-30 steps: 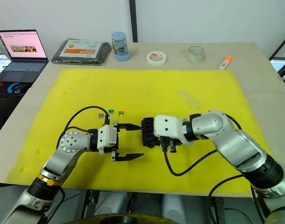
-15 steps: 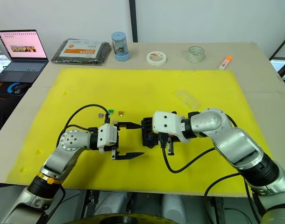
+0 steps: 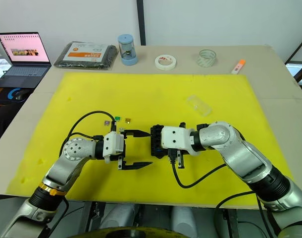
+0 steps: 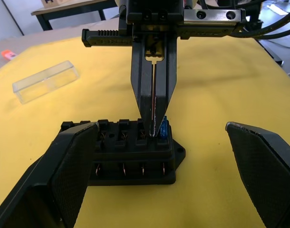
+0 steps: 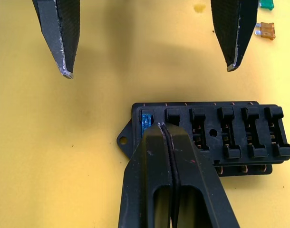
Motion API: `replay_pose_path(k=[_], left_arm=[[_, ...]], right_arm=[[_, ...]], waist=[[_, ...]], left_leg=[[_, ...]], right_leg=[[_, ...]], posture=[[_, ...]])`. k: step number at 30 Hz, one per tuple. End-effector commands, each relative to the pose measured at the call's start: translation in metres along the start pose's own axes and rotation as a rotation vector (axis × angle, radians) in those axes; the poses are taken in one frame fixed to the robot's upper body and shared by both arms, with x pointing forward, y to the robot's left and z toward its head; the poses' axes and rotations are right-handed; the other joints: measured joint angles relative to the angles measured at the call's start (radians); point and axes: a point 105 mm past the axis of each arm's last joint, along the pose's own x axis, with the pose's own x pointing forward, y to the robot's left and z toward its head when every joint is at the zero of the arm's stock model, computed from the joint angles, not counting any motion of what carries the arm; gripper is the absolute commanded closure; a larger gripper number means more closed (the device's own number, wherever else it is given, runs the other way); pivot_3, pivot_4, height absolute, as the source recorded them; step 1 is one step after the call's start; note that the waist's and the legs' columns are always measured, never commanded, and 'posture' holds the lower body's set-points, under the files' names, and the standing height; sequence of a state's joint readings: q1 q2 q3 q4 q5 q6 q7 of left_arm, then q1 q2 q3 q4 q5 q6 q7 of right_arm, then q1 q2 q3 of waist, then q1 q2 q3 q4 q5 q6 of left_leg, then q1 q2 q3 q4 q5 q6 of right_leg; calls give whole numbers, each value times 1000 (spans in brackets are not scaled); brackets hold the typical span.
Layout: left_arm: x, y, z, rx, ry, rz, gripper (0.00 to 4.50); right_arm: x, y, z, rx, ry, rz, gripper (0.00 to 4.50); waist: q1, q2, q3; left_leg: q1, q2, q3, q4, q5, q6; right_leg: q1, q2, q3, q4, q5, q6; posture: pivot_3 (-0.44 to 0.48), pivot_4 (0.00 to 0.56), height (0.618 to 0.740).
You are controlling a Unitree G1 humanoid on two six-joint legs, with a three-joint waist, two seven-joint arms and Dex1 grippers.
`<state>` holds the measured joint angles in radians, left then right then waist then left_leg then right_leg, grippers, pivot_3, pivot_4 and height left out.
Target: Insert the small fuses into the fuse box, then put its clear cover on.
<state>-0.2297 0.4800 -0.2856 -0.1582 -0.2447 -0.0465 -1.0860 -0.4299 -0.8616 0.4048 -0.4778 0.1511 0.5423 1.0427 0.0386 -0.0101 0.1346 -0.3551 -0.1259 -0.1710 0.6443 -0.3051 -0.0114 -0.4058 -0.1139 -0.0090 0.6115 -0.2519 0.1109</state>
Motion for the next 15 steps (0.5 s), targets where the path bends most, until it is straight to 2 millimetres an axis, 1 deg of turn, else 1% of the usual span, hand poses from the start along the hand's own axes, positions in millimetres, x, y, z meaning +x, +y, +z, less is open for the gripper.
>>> replay_pose_path(k=[1,4,7,12,15], left_arm=[[-2,1,5,18,-3,4,0],[-3,1,5,17,-1,4,0],[-2,1,5,17,-3,4,0],[-1,2,5,18,-6,2,0],[-1,2,5,20,-8,-1,0]], right_arm=[[-1,-2,-9,24,22,-22,4488],[-8,-9,-5,11,-2,-56,4488],[-15,-14,6,12,-50,-78,4488],[-19,-10,18,26,-119,-42,4488],[-20,-6,21,43,-135,-14,4488]], waist=[[1,0,0],[1,0,0],[1,0,0],[1,0,0],[1,0,0]], left_leg=[[0,0,0,0,0,0],[0,0,0,0,0,0],[0,0,0,0,0,0],[-1,0,0,0,0,0],[-1,0,0,0,0,0]], right_leg=[[0,0,0,0,0,0],[0,0,0,0,0,0],[0,0,0,0,0,0],[-1,0,0,0,0,0],[-1,0,0,0,0,0]], posture=[[0,150,740],[0,150,740],[0,150,740],[0,150,740],[0,150,740]])
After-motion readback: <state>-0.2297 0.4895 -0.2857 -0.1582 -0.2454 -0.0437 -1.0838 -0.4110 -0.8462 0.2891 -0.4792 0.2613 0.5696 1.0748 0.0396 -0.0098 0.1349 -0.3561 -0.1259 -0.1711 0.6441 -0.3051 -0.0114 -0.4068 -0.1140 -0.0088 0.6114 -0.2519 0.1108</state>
